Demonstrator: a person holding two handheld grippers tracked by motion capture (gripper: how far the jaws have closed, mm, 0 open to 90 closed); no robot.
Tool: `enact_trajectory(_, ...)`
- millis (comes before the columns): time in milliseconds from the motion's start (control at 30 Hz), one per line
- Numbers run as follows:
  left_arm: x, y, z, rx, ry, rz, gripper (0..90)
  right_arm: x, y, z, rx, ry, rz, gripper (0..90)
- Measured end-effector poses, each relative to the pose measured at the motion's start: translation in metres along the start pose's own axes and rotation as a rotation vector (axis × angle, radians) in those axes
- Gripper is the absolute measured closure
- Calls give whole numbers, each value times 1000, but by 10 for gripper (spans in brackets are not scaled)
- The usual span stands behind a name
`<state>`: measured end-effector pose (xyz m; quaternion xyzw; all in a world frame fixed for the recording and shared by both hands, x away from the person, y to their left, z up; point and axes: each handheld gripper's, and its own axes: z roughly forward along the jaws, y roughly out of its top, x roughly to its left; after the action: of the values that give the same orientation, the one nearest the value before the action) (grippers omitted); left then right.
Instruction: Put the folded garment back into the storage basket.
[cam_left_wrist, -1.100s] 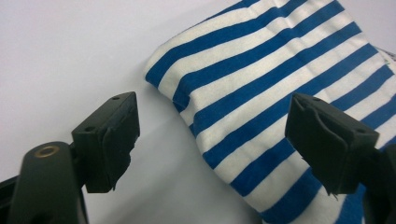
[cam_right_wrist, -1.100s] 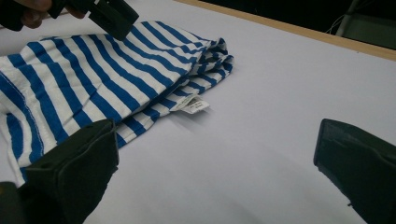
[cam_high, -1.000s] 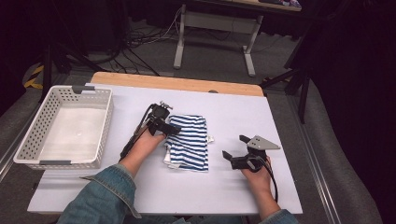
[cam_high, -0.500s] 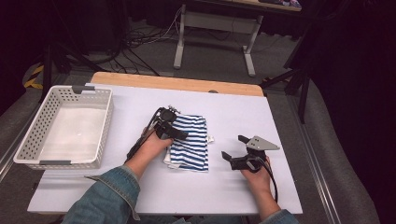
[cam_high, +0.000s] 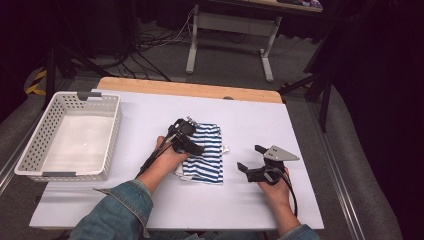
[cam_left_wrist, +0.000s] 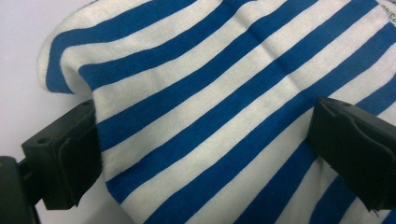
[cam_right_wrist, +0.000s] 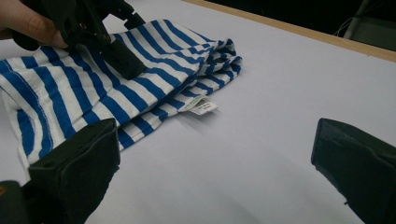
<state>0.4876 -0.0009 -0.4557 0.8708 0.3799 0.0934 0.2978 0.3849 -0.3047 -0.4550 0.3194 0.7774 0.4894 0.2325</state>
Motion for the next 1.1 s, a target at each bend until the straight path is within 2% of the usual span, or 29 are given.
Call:
enact_trajectory(267, -2, 0, 1, -3, 16, 5, 27, 1, 0, 0, 3, -2, -10, 18)
enact_trajectory(533, -4, 0, -2, -4, 4, 20, 90, 0, 0, 0, 9, -6, -9, 29)
enact_trajectory(667, -8, 1, -4, 1, -4, 26, 200, 0, 0, 0, 10, -5, -11, 42)
enact_trajectory(700, -9, 1, -5, 1, -8, 31, 200, 0, 0, 0, 11, -5, -10, 43)
enact_trajectory(767, -10, 2, -6, 4, -13, 36, 283, 0, 0, 0, 14, -9, -2, 41)
enact_trajectory(933, -17, 3, -9, 7, -62, 66, 535, 0, 0, -2, 5, -40, -3, 0)
enact_trajectory(1000, -18, 3, -9, 7, -71, 66, 570, -1, 0, -2, 3, -47, -5, 0)
enact_trajectory(1033, -18, 3, -9, 6, -78, 67, 637, -2, 0, -2, 6, -57, -2, 0)
enact_trajectory(1100, -21, 3, -10, 6, -74, 66, 660, -3, -1, -2, 12, -60, 6, 0)
